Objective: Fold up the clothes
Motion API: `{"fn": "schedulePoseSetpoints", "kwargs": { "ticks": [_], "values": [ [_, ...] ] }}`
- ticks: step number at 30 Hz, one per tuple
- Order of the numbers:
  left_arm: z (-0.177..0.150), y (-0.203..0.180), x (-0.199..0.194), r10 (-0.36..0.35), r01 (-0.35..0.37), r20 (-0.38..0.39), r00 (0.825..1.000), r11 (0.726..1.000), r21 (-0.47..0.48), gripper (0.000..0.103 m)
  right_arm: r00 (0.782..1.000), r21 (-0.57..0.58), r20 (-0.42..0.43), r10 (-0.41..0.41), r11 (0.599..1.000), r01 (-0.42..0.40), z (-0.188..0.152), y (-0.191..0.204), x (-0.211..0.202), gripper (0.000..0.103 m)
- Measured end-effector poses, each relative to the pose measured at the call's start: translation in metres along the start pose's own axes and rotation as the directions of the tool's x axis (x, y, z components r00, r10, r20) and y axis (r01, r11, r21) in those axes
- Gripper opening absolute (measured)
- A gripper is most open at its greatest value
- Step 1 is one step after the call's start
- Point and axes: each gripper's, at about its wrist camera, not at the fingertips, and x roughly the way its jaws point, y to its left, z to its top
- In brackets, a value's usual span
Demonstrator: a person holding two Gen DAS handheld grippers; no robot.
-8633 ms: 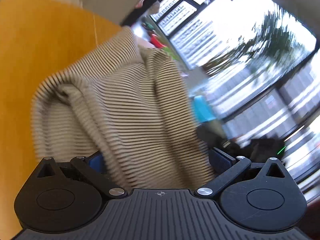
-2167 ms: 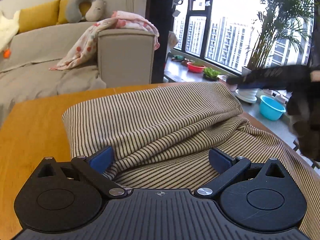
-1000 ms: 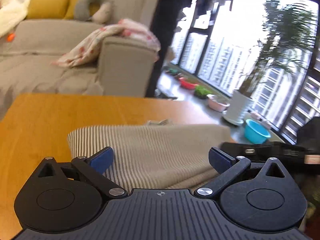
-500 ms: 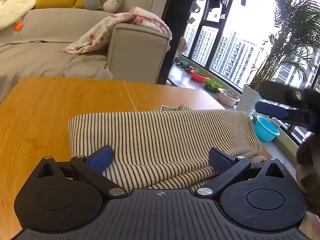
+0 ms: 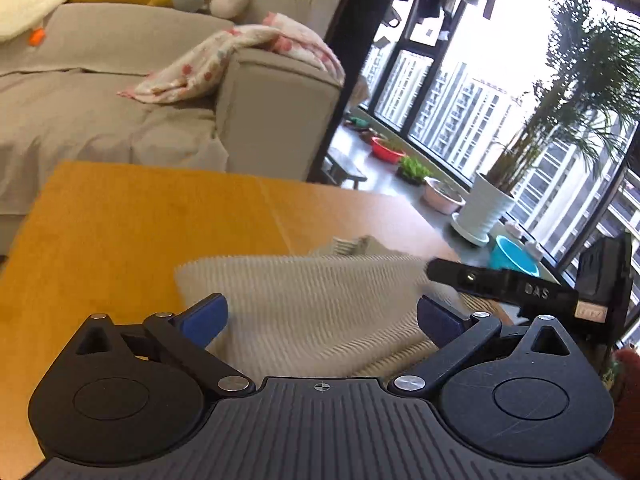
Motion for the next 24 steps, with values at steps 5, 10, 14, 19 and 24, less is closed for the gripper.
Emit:
{"fn": "schedulePoseSetpoints", "kwargs": {
  "ticks": [5, 10, 14, 19, 24],
  "values": [
    [0.006, 0.038, 0.019, 0.021, -0.029, -0.145, 0.989, 0.998, -0.059, 0.088, 1.000, -0.069, 0.006, -0.017, 0.997, 0.017, 0.008, 0.006, -0.008, 0.088],
    [0.009, 0.046, 0.037, -0.053, 0.039, -0.198, 0.979, 0.996, -0.074, 0.085, 0.999, -0.108, -0.030, -0.018, 0.994, 0.015, 0.052, -0.016, -0.037, 0.087],
    [0.013, 0.039, 0.051, -0.075, 0.072, -0.210, 0.975, 0.997, -0.022, 0.085, 0.975, -0.020, -0.219, -0.036, 0.999, 0.033, 0.063, -0.056, -0.013, 0.087],
    [0.018, 0.027, 0.070, -0.068, 0.083, -0.192, 0.979, 0.994, 0.071, 0.092, 0.963, -0.046, -0.271, 0.001, 0.999, -0.014, 0.054, -0.066, 0.022, 0.086],
    [0.025, 0.023, 0.084, -0.077, 0.094, -0.180, 0.981, 0.991, 0.090, 0.067, 0.949, -0.130, -0.306, 0.070, 0.985, -0.114, 0.055, -0.033, 0.048, 0.063]
  ]
}}
